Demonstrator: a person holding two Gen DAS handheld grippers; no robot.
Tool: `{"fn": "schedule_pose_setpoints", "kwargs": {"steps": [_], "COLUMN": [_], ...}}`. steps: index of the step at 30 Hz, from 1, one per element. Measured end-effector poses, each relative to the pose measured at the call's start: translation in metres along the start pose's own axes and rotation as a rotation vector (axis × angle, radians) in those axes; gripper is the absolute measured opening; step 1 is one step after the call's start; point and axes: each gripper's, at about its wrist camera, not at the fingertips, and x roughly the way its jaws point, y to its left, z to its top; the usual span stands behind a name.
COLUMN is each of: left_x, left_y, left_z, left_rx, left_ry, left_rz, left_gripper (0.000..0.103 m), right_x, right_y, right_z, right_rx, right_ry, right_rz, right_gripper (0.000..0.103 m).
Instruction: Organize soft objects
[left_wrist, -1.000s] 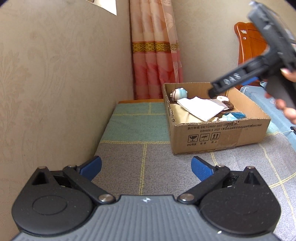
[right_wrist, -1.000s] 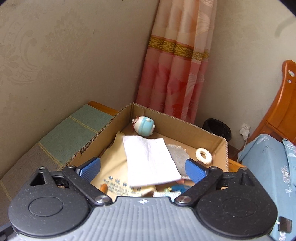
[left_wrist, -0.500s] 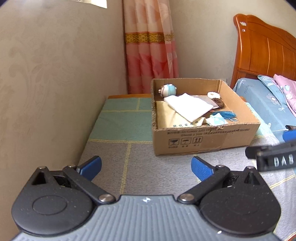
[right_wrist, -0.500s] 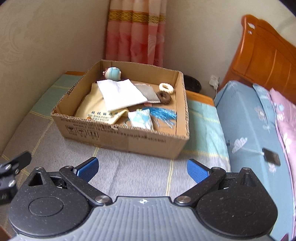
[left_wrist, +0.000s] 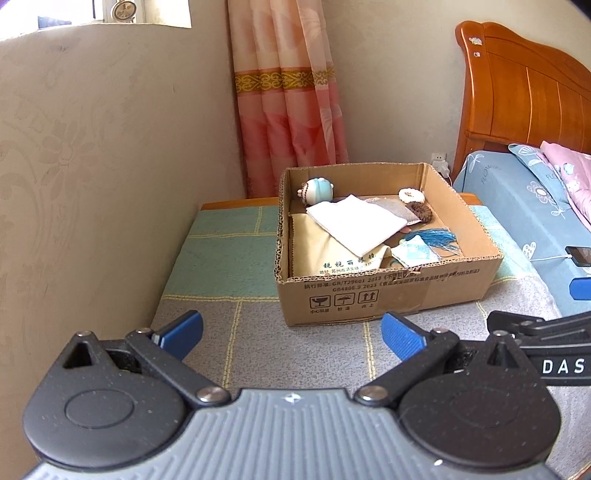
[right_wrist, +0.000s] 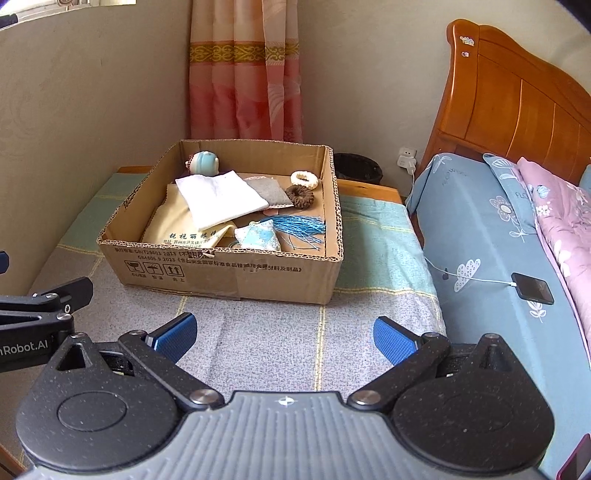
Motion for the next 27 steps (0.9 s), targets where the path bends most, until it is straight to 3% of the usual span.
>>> {"fn": "schedule_pose_setpoints", "kwargs": {"steps": [27], "left_x": [-0.0093], "left_y": [-0.0009], "left_z": [0.0051], "left_rx": [0.016], "left_ry": [-0.025], "left_rz": [0.006], "left_gripper": [0.102], "right_x": [-0.0096], "right_y": [-0.0019], "right_z": [0.003], "right_rx": [0.008], "right_ry": [-0.035], "right_rz": [0.005], "right_gripper": [0.103]}}
